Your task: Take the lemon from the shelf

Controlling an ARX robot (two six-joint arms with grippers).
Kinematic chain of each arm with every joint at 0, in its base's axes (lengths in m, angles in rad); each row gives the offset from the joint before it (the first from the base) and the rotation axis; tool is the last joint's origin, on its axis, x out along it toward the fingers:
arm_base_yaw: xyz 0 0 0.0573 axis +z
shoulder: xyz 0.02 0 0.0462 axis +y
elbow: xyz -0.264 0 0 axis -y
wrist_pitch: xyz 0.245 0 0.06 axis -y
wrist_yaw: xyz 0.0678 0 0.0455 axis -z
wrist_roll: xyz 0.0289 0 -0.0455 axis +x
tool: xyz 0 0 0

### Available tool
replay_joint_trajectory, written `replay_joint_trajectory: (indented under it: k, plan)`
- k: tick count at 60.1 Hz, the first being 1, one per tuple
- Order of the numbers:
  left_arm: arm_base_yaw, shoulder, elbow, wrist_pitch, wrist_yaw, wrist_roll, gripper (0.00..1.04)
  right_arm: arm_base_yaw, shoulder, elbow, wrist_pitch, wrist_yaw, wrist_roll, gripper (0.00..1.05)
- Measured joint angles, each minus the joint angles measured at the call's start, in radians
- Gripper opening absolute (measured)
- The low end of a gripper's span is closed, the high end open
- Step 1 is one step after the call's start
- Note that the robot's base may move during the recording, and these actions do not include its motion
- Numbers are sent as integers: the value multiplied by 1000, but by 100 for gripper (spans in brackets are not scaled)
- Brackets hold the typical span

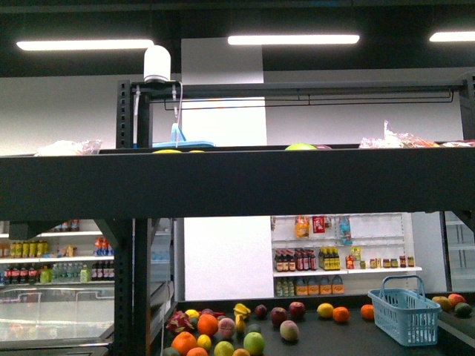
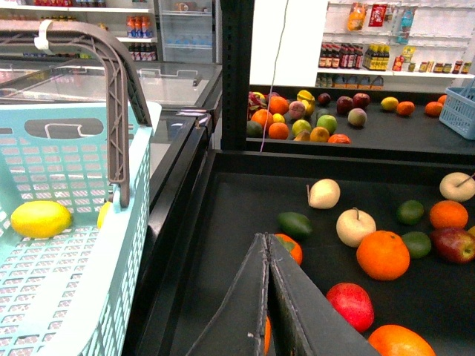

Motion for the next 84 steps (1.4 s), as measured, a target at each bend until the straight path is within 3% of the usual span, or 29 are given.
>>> replay_joint_trajectory:
  k: [13, 43, 84]
  plan:
    - [0, -7, -6, 0, -1, -1, 4, 0, 0, 0, 0, -1, 0, 102]
    - [0, -7, -6, 0, -1, 0, 98, 0, 0, 0, 0, 0, 0, 102]
    - [0, -7, -6, 0, -1, 1, 97, 0, 0, 0, 0, 0, 0, 102]
